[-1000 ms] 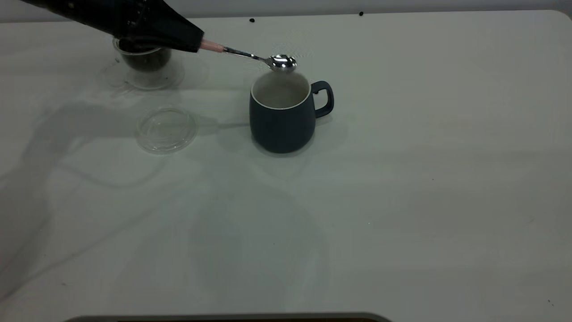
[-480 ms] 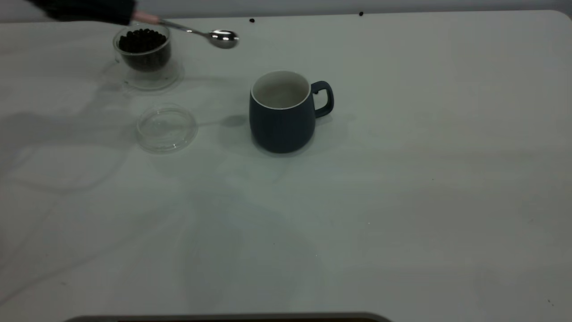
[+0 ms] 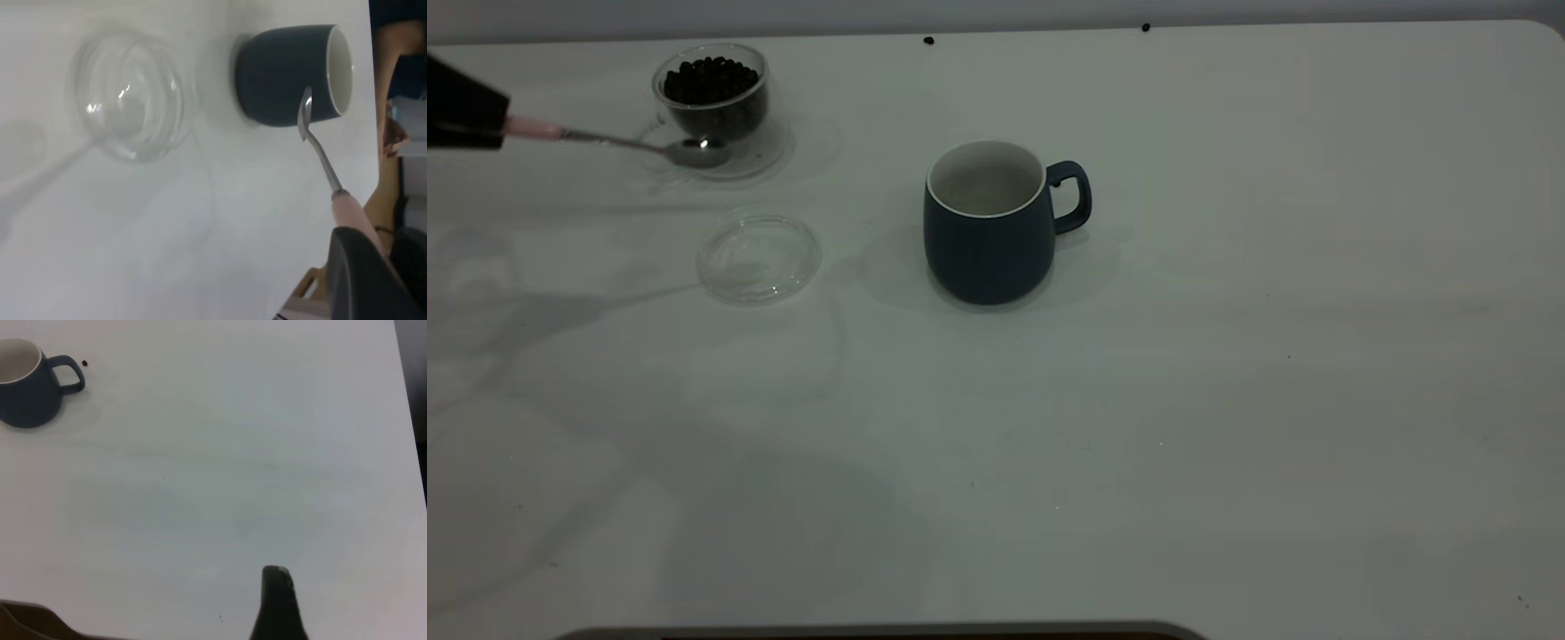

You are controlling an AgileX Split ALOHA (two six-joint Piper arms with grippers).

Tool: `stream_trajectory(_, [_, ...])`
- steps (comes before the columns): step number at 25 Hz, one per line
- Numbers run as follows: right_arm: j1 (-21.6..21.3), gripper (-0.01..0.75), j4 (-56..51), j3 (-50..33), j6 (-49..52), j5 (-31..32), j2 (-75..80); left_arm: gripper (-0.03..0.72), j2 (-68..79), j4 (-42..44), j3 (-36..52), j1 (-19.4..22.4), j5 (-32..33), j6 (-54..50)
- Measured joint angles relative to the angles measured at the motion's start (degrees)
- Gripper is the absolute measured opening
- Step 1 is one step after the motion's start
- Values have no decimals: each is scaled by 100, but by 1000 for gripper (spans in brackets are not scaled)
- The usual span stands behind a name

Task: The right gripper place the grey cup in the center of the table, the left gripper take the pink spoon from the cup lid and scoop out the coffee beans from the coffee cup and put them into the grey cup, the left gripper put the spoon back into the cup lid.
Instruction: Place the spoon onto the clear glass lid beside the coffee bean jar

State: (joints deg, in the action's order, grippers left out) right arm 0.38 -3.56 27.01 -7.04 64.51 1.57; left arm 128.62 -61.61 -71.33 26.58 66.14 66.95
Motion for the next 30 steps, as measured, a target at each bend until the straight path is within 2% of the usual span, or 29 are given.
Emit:
stream_trajectory(8, [0,588,0,0,0,0,0,125,460,-25,133,49,-548,-232])
stream_trajectory(15, [0,588,0,0,0,0,0,125,962,-519,133,24,-721,147])
stream_trajectory(30, [0,588,0,0,0,0,0,124,1052,-1086,133,-705,-1618,396])
